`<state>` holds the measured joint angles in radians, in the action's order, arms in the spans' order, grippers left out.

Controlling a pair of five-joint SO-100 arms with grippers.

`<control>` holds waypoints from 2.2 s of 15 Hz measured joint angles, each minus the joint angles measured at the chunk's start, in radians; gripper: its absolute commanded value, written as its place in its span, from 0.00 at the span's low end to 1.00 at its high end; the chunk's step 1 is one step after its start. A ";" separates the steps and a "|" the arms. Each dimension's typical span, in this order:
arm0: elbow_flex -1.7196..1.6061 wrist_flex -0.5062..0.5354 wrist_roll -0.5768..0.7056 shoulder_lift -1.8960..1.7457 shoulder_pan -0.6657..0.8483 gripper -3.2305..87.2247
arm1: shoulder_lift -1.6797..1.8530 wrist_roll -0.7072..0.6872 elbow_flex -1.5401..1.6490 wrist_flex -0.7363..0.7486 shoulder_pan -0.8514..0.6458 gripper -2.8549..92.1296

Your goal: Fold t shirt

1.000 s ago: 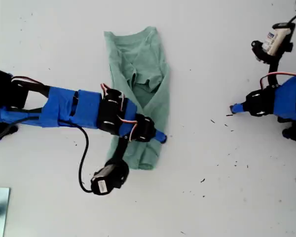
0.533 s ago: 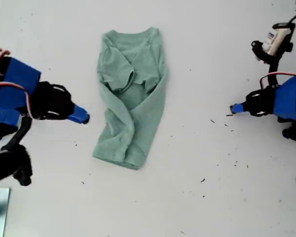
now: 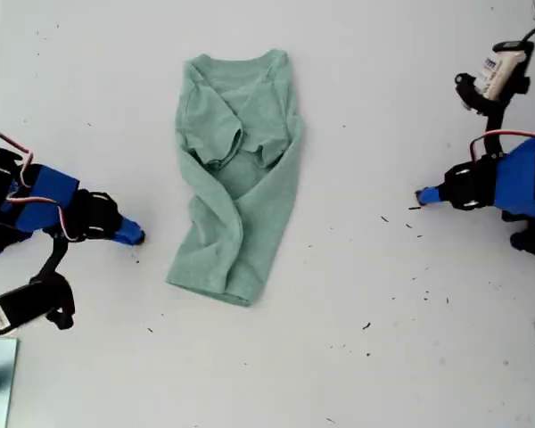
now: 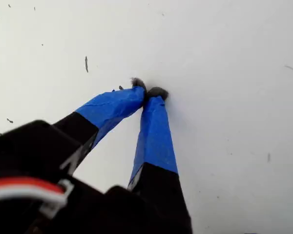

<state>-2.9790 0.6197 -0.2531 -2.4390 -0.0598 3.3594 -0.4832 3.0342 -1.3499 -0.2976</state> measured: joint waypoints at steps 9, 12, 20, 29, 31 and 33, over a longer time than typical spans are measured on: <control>0.977 0.733 0.242 0.140 -0.061 0.35 | -1.339 0.075 -1.304 -0.170 0.249 0.35; 1.262 0.833 0.321 0.383 -0.129 0.37 | -2.023 0.051 -2.118 -0.275 0.328 0.36; 0.893 0.595 0.388 0.413 -0.075 0.38 | -2.279 0.107 -2.295 -0.046 0.387 0.33; 1.160 0.410 0.449 0.991 -0.064 0.03 | -2.502 0.183 -2.370 -0.002 0.413 0.04; 1.255 0.419 0.399 0.983 -0.118 0.03 | -2.439 0.173 -2.355 -0.078 0.431 0.04; 1.373 0.416 0.339 0.954 -0.181 0.03 | -2.330 0.135 -2.333 -0.181 0.460 0.04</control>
<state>-1.6061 1.0354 0.0859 -1.4849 -0.2408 1.0293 -0.3482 0.7010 -1.5309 0.1626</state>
